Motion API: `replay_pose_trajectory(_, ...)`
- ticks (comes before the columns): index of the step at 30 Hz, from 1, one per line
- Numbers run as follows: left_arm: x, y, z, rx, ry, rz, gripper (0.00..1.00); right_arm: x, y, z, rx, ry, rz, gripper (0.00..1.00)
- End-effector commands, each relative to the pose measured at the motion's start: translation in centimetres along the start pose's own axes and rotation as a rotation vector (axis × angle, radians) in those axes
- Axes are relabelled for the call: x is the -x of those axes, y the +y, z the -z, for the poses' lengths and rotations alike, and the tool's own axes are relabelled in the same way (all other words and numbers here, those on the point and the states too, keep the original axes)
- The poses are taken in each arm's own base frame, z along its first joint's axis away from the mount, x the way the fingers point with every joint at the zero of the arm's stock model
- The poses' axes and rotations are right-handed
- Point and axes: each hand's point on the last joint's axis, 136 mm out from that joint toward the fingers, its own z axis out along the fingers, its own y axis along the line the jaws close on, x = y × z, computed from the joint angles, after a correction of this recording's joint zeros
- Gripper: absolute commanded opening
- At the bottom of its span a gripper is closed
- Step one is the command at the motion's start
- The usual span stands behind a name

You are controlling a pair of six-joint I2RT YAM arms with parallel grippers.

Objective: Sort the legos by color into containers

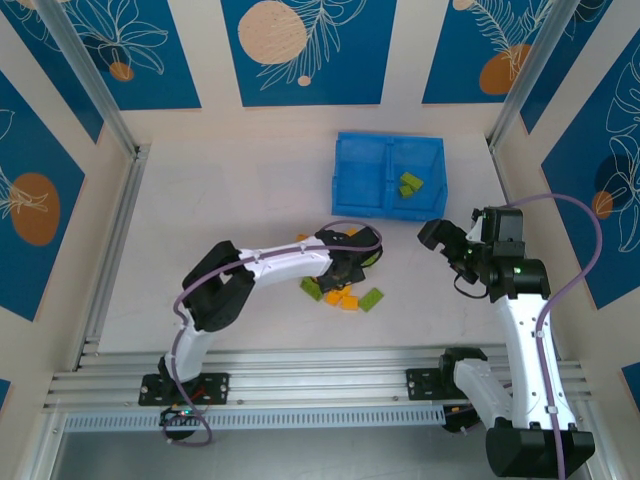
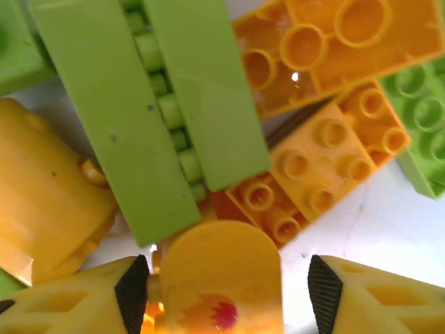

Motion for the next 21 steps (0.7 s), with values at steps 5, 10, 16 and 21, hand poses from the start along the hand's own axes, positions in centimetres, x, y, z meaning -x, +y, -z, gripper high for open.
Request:
replay_pose_trajectory(5,-0.7,2.8,-2.3,0.137,0.041,-0.038,0.51,-0.1,1.6,1.2,0.067,0.012,0.004,0.97)
replay_pose_trajectory(10,-0.6,3.2,-2.3,0.160,0.039,-0.091,0.47,-1.1,2.4,1.3,0.109,0.058,0.016,0.97)
replay_pose_trajectory(16,0.7,1.5,-0.5,0.097,-0.004,-0.182,0.37,-4.8,2.6,0.8,0.130,0.211,0.043,0.97)
replay_pose_trajectory(21,2.5,-1.2,3.2,-0.004,-0.061,-0.277,0.32,-6.0,2.7,0.9,0.129,0.249,0.042,0.97)
